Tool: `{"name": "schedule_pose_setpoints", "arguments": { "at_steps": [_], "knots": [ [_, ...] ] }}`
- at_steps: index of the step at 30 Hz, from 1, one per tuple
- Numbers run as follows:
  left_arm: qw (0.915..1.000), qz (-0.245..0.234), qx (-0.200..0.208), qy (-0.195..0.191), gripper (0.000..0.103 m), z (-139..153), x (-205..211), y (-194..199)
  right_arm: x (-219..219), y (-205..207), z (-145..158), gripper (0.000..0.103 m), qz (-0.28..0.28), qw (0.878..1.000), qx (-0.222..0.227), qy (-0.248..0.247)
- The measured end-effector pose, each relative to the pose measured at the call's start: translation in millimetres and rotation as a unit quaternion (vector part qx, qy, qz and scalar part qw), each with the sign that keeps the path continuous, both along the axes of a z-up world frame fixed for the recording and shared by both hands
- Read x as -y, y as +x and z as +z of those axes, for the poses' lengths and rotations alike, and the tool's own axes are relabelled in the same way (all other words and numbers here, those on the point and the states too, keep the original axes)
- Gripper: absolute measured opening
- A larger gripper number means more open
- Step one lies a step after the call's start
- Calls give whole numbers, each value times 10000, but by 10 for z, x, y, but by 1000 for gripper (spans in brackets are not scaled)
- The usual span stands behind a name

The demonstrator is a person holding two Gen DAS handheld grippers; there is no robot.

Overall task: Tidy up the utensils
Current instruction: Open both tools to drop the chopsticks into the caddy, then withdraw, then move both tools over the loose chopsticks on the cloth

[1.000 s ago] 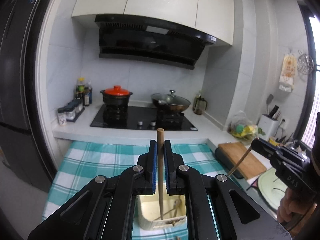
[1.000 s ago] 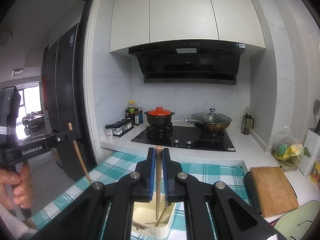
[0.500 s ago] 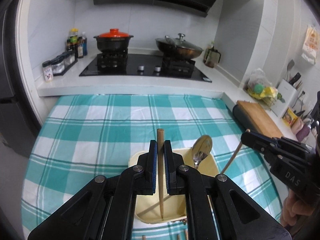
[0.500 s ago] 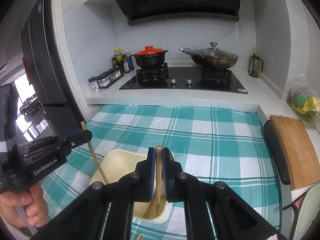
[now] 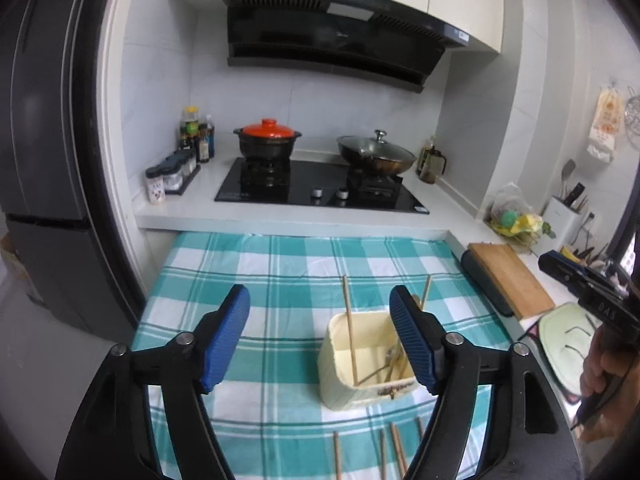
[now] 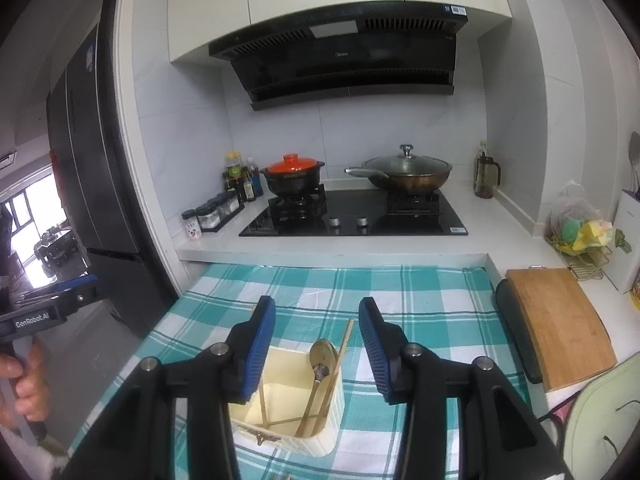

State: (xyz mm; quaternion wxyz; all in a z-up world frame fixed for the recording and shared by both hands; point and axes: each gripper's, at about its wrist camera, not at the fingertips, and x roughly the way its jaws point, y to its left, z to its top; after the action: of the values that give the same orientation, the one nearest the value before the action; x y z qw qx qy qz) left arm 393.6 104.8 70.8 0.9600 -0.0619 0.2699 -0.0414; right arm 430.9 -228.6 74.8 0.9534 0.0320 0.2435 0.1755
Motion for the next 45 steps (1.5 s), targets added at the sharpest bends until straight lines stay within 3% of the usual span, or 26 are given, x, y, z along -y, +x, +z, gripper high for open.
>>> {"name": "schedule_pose_setpoints", "arguments": {
  "at_steps": [5,11,17,23,29,45],
  "knots": [
    [9993,-208,-170,279,88,-236,-92,-784,186,-690,171,49,128,9994,261,-174],
    [9959,-180,-801,377,89,-1098,-49,-1466,376,-1458,-131,49,152,9969,321,-698],
    [9946,61,-1031,-22,89,-1878,124,-1855,521,-2026,-869,49,-296,9937,206,-1062],
    [9924,232,-1200,175,89,-2424,408,-1994,463,-2446,-1865,49,-650,9909,-352,-1129],
    [9889,167,-1468,128,89,-2691,565,-2029,405,-2637,-2423,49,-554,9893,-962,-948],
    [9857,111,-1650,332,89,-2863,714,-2029,215,-2636,-2636,49,-376,9886,-1194,-838]
  ]
}}
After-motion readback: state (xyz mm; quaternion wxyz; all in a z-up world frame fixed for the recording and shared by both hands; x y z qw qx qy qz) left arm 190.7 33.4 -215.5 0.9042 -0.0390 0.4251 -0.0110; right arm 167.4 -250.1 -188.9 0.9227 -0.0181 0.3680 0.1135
